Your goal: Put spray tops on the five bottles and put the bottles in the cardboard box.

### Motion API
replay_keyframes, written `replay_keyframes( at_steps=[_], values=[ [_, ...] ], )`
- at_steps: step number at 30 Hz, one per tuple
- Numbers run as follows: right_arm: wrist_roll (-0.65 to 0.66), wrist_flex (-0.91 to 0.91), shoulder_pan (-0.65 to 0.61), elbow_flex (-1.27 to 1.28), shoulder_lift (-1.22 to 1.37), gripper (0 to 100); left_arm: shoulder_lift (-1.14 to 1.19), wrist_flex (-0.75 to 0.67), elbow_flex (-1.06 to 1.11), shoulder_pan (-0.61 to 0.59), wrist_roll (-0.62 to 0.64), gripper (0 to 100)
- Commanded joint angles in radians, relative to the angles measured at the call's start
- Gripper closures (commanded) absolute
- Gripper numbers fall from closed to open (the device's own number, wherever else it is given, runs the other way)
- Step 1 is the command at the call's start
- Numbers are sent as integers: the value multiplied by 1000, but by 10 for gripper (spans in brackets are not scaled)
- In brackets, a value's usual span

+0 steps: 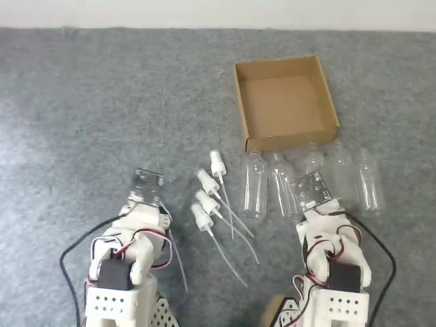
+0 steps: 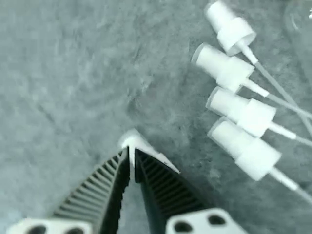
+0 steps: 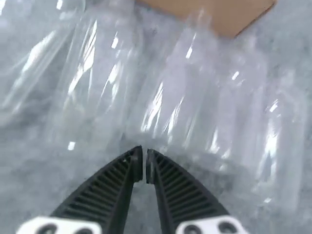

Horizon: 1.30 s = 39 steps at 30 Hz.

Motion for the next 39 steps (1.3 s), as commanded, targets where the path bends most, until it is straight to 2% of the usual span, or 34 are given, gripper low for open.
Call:
replay_keyframes(
  at_steps=[1, 4, 7, 14, 17, 23, 26, 34, 39],
  values=[
    [63, 74, 25, -94, -12, 992, -25, -41, -21, -64, -318, 988],
    [138, 51, 111, -170, -12, 992, -25, -55, -21, -144, -331, 989],
    [160, 65, 179, -255, -12, 992, -25, -55, -21, -161, -330, 989],
    [176, 183, 199, -537, 44, 992, -21, -54, -21, -161, -330, 989],
    [176, 186, 229, -646, 225, 992, -21, -54, -21, -163, -330, 989],
    [172, 186, 305, -942, 748, 991, -21, -52, -21, -163, -330, 989],
    [170, 179, 306, -1069, 955, 991, -21, -43, -21, -163, -331, 989],
    [176, 99, 337, -1297, 1188, 988, -21, -40, -21, -164, -331, 989],
    [173, 166, 357, -1461, 1469, 834, -21, -40, -21, -163, -331, 988]
  ],
)
